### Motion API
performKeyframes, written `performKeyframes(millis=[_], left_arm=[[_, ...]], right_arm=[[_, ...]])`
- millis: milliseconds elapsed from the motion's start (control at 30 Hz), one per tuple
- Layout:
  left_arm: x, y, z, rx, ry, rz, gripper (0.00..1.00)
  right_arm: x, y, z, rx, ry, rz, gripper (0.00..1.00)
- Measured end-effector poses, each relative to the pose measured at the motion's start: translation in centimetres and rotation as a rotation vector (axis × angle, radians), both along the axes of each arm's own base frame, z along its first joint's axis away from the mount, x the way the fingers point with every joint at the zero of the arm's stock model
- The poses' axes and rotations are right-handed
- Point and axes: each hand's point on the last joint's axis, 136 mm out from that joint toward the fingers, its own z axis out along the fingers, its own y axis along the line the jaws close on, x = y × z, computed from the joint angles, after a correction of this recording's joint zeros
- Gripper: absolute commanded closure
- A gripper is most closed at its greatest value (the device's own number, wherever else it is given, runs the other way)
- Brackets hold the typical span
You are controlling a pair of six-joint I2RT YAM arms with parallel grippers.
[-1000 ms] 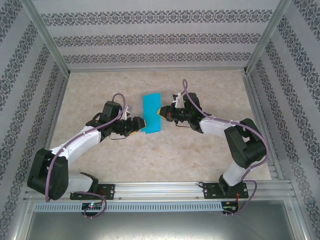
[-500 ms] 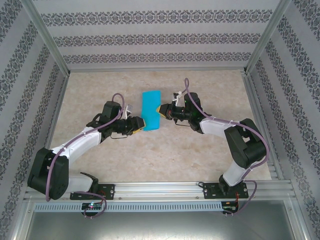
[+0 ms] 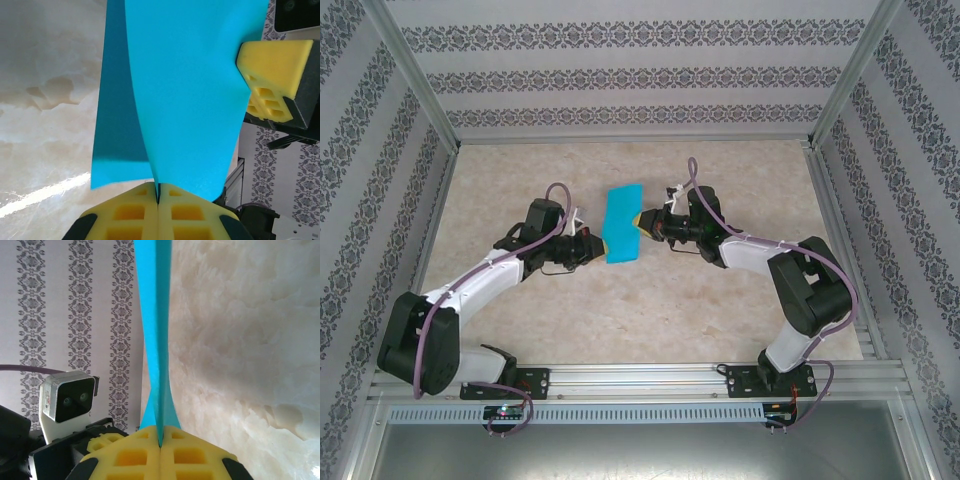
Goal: Fold a paper plane with a square sheet of paper (pick it up from the middle)
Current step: Place a square sheet of paper at the center of the table.
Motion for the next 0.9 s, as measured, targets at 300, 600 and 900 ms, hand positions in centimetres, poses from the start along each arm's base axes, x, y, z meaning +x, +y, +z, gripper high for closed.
performKeyframes(millis=[300,600,900], left_arm=[[-0.4,0.0,-4.4,0.058,0.111,-0.028,0.99],[-1.3,-1.4,-7.1,0.090,0.173,-0.073,0.99],[-1.9,-3.0,-9.2,0.111,0.202,-0.106,0.99]], right_arm=[[-0.9,0.0,-4.0,-0.095,0.054,0.030,0.84],[-1.8,-1.2,-7.8,-0.225,0.099,0.043,0.75],[-3.0,-3.6,-11.0,-0.382,0.141,0.053,0.65]])
